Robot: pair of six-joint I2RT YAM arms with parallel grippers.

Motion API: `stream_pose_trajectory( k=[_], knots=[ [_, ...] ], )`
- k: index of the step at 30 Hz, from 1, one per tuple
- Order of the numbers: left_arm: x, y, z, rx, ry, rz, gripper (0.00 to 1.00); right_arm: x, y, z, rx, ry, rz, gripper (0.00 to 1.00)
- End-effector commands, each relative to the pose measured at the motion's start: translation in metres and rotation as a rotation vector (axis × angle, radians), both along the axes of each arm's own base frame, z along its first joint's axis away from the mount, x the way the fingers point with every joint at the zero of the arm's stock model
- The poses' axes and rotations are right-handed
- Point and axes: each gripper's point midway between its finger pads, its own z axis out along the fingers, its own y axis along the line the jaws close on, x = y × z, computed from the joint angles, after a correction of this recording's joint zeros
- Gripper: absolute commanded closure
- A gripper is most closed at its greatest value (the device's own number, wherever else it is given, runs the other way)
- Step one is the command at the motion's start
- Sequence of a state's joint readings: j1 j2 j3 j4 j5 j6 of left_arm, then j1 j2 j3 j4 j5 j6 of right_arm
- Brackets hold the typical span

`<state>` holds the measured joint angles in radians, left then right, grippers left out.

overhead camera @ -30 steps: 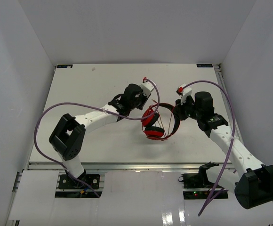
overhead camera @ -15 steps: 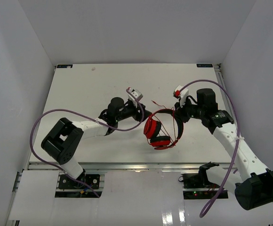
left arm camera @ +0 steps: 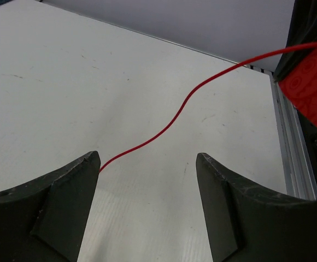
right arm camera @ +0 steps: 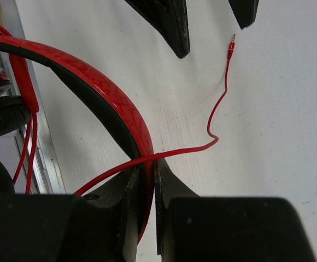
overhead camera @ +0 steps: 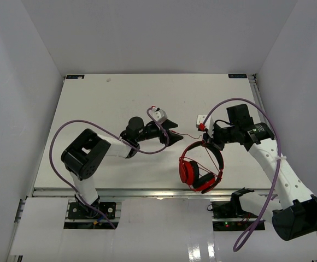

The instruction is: Wrap the headphones

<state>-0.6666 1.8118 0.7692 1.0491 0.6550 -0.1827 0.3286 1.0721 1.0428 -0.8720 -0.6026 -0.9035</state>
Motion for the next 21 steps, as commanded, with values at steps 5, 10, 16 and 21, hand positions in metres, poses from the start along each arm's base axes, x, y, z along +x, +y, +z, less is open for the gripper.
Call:
stream_pose_trajectory(
  k=[5, 10, 16, 21],
  knots=[
    [-0.031, -0.035, -0.007, -0.008, -0.074, -0.192, 0.18, -0.014, 0.010, 0.023, 0.043, -0.037, 0.146, 0.92],
    [-0.017, -0.053, -0.011, -0.004, -0.108, -0.165, 0.18, -0.017, 0.013, 0.024, 0.059, -0.003, 0.162, 0.92],
    [-0.008, -0.081, -0.027, 0.029, -0.091, -0.189, 0.27, -0.018, 0.017, 0.032, 0.084, 0.002, 0.170, 0.92],
    [-0.001, -0.086, -0.040, 0.037, -0.047, -0.164, 0.67, -0.020, 0.017, 0.035, 0.089, 0.003, 0.176, 0.92]
  ],
)
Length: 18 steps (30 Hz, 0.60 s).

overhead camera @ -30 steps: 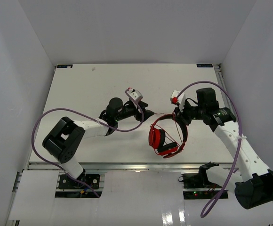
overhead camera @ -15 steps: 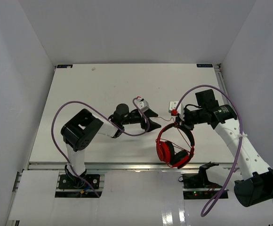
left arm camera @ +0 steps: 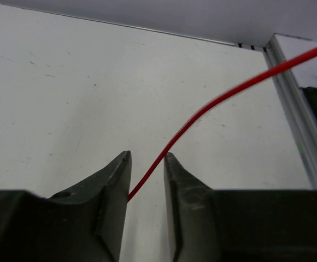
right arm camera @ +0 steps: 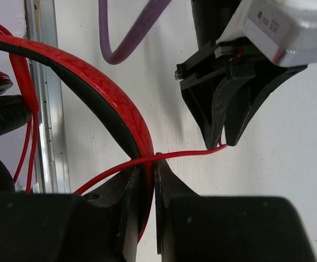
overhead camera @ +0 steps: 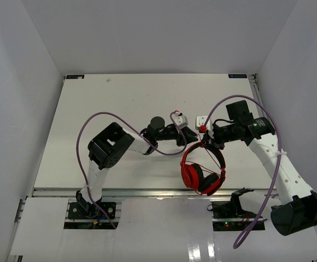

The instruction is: Wrap the headphones

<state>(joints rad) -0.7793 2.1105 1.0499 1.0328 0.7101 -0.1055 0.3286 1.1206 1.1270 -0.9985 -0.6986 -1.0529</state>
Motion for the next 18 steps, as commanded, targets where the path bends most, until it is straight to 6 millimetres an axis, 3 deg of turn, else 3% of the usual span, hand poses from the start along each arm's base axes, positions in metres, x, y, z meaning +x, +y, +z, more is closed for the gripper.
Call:
stream_pose_trajectory(
  k=[1, 7, 12, 14, 18],
  knots=[
    [0.000, -0.006, 0.000, 0.001, 0.013, -0.003, 0.71, -0.009, 0.008, 0.022, 0.067, 0.008, 0.030, 0.92],
    [-0.004, 0.001, 0.013, -0.020, 0.010, 0.009, 1.00, -0.007, 0.005, 0.015, 0.046, 0.006, 0.015, 0.92],
    [0.005, 0.028, 0.030, -0.019, 0.010, 0.093, 1.00, -0.004, 0.001, 0.011, 0.026, -0.004, -0.012, 0.92],
    [0.009, 0.051, 0.036, -0.019, 0.038, 0.157, 1.00, 0.001, -0.003, 0.009, 0.015, -0.015, -0.041, 0.92],
    [0.004, 0.079, 0.053, -0.017, 0.051, 0.212, 1.00, 0.007, -0.007, 0.005, 0.003, -0.019, -0.084, 0.92]
  ],
)
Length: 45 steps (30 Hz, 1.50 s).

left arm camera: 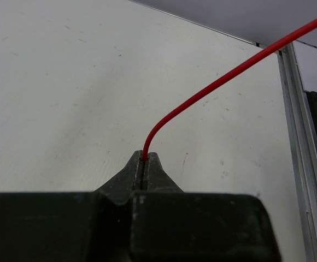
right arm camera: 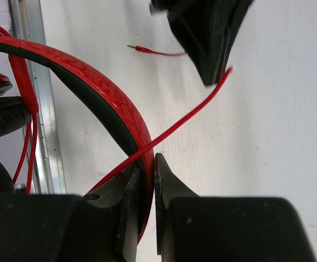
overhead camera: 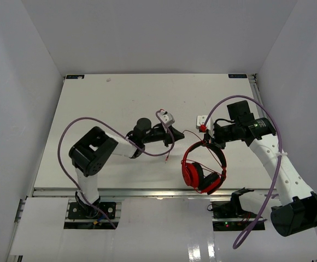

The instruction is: Wrap the headphones

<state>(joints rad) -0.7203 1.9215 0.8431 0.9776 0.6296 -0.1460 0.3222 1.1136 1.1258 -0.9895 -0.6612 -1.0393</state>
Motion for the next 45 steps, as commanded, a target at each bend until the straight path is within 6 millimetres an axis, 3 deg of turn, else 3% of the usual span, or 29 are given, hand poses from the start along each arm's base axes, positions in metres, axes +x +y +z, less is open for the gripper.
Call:
stream_pose_trajectory(
  k=[1, 9, 16, 22, 32, 39, 45],
  knots=[
    [0.001, 0.028, 0.053, -0.053, -0.056, 0.073, 1.00, 0.004, -0.002, 0.005, 0.026, -0.010, -0.057, 0.92],
    [-0.017, 0.060, 0.076, -0.044, -0.084, 0.132, 1.00, 0.014, -0.003, -0.004, 0.024, 0.005, -0.121, 0.92],
    [-0.015, 0.090, 0.075, -0.053, -0.065, 0.213, 1.00, 0.023, -0.010, 0.005, 0.027, -0.008, -0.196, 0.92],
    [-0.019, 0.107, 0.060, -0.066, -0.013, 0.252, 1.00, 0.029, -0.012, 0.012, 0.059, -0.002, -0.250, 0.92],
    [-0.025, 0.109, 0.046, -0.093, 0.059, 0.257, 1.00, 0.047, -0.021, 0.012, 0.092, 0.031, -0.352, 0.92],
    [-0.023, 0.105, 0.035, -0.114, 0.161, 0.266, 1.00, 0.075, -0.037, 0.024, 0.166, 0.068, -0.495, 0.92],
    [-0.016, 0.085, 0.015, -0.090, 0.296, 0.257, 1.00, 0.070, -0.017, 0.044, 0.292, 0.173, -0.449, 0.92]
  ],
)
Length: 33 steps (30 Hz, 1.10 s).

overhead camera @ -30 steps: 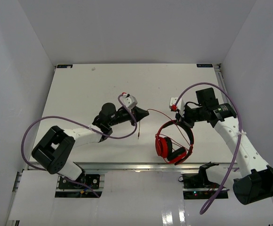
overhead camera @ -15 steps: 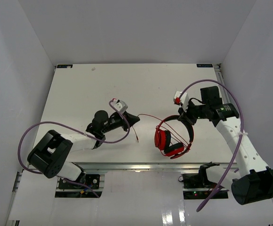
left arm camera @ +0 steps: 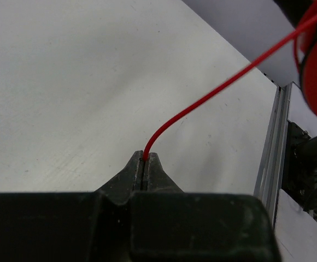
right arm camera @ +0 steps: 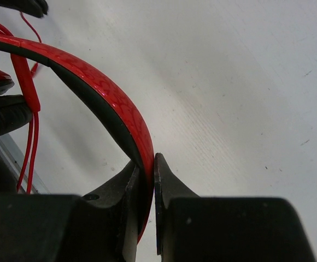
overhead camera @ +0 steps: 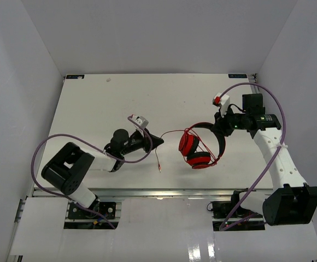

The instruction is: Wrap the headphones

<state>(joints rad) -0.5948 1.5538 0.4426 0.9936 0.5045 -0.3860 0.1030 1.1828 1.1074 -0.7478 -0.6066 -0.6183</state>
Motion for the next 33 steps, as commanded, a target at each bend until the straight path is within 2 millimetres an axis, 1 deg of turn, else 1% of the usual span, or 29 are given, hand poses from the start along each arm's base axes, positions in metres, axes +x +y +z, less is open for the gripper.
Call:
stream_pose_trajectory(
  k=[1, 3, 6, 9, 12, 15, 18, 19, 21, 23, 25, 29, 31, 33],
  knots=[
    [0.011, -0.020, 0.006, -0.025, 0.067, -0.005, 1.00, -0.002, 0.029, 0.050, 0.201, -0.015, 0.056, 0.92],
    [0.016, -0.025, 0.003, -0.009, 0.088, -0.004, 1.00, -0.005, 0.032, 0.054, 0.218, -0.014, 0.065, 0.92],
    [0.024, -0.030, 0.010, -0.003, 0.086, -0.005, 1.00, -0.008, 0.032, 0.053, 0.219, -0.012, 0.065, 0.92],
    [0.025, -0.034, 0.006, 0.017, 0.104, -0.017, 1.00, -0.011, 0.033, 0.054, 0.233, -0.009, 0.071, 0.92],
    [0.019, -0.037, 0.001, 0.026, 0.123, -0.025, 1.00, -0.010, 0.035, 0.059, 0.260, -0.010, 0.058, 0.92],
    [0.010, -0.039, -0.011, 0.037, 0.192, -0.024, 1.00, -0.005, 0.038, 0.066, 0.309, 0.003, 0.010, 0.92],
    [0.003, -0.046, -0.012, 0.031, 0.223, -0.026, 1.00, 0.001, 0.039, 0.067, 0.344, 0.047, -0.047, 0.92],
    [-0.001, -0.050, -0.010, 0.030, 0.230, -0.031, 1.00, 0.004, 0.039, 0.068, 0.354, 0.050, -0.065, 0.92],
    [-0.001, -0.057, -0.008, 0.033, 0.240, -0.027, 1.00, 0.009, 0.038, 0.068, 0.366, 0.068, -0.109, 0.92],
    [-0.006, -0.071, -0.002, 0.026, 0.256, -0.034, 1.00, 0.017, 0.036, 0.070, 0.379, 0.062, -0.159, 0.92],
    [-0.008, -0.079, 0.007, 0.004, 0.281, -0.017, 1.00, 0.025, 0.035, 0.073, 0.397, 0.047, -0.213, 0.92],
    [-0.009, -0.087, 0.024, -0.051, 0.308, 0.021, 1.00, 0.038, 0.029, 0.071, 0.425, 0.032, -0.333, 0.92],
    [-0.011, -0.088, 0.030, -0.077, 0.320, 0.039, 1.00, 0.042, 0.025, 0.064, 0.443, 0.048, -0.399, 0.92],
    [-0.012, -0.086, 0.038, -0.108, 0.330, 0.067, 1.00, 0.051, 0.017, 0.060, 0.442, 0.036, -0.477, 0.92]
  ],
)
